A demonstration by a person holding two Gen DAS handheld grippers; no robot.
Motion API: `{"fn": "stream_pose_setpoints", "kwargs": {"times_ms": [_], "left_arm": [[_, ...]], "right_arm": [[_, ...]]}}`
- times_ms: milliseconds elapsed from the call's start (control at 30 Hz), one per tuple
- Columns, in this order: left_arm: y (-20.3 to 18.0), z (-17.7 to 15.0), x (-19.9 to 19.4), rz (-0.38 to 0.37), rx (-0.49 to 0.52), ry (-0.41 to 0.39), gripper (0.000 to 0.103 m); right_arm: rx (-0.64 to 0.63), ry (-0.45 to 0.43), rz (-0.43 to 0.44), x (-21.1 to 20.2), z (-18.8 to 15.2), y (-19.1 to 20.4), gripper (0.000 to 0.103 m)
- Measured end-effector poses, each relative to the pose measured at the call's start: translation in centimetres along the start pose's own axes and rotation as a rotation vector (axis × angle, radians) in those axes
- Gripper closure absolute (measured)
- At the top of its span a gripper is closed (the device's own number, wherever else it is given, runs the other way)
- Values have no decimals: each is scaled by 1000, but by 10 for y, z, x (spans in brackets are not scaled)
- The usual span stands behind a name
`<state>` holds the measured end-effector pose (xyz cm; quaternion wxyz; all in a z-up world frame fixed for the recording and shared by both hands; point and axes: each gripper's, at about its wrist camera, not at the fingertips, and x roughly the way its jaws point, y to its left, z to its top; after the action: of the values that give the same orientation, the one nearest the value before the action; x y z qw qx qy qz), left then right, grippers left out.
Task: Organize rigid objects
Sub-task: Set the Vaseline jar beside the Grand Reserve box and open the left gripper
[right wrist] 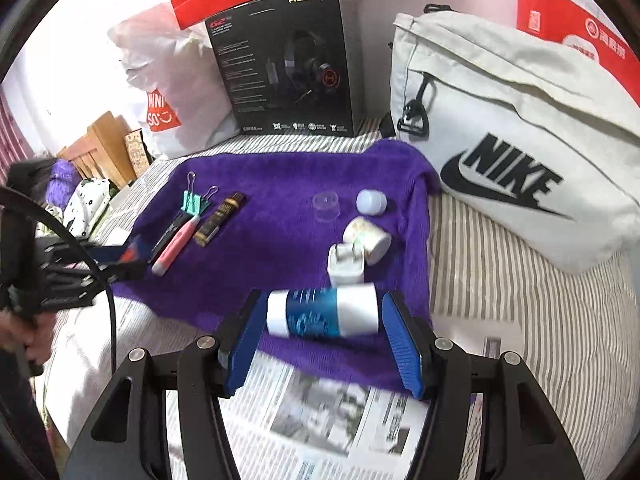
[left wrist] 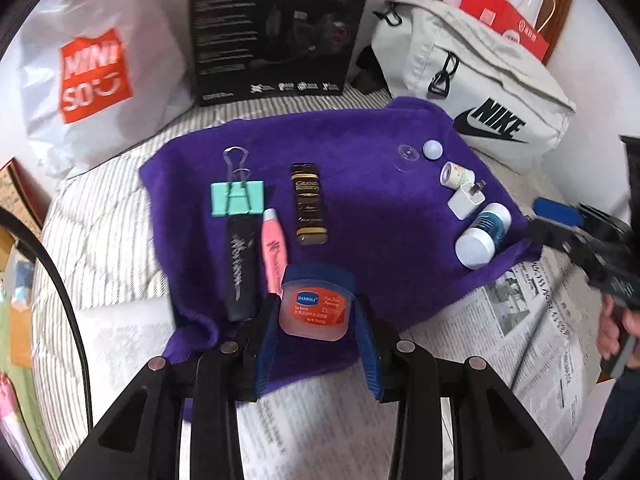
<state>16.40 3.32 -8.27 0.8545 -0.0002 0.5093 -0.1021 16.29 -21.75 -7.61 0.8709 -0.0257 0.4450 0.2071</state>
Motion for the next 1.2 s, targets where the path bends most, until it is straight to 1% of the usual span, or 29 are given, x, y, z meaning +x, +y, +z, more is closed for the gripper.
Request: {"fn": "stream_pose_setpoints", "kwargs": {"times_ms": [233, 567, 767, 933, 1100, 1200], "left_arm": [[-13, 13, 29, -28, 30, 44, 68], [-24, 15, 49, 5, 88, 89, 68], [-25, 15, 50, 9, 114, 99, 68], [-29, 13, 51, 31, 140, 91, 68], [-29, 10, 48, 22, 129, 93, 67], [-27, 9, 46, 4, 113, 108, 64]], "right_arm": [[-2, 34, -29, 6, -18, -1, 44], [9, 35, -26, 13, -17, -3, 43], [19, 32, -23, 21, -13, -3, 43], [32, 35, -25, 27, -12, -2, 42], [36, 45, -27, 30, -11, -1, 39], [38, 52, -35, 33, -10, -1, 38]]}}
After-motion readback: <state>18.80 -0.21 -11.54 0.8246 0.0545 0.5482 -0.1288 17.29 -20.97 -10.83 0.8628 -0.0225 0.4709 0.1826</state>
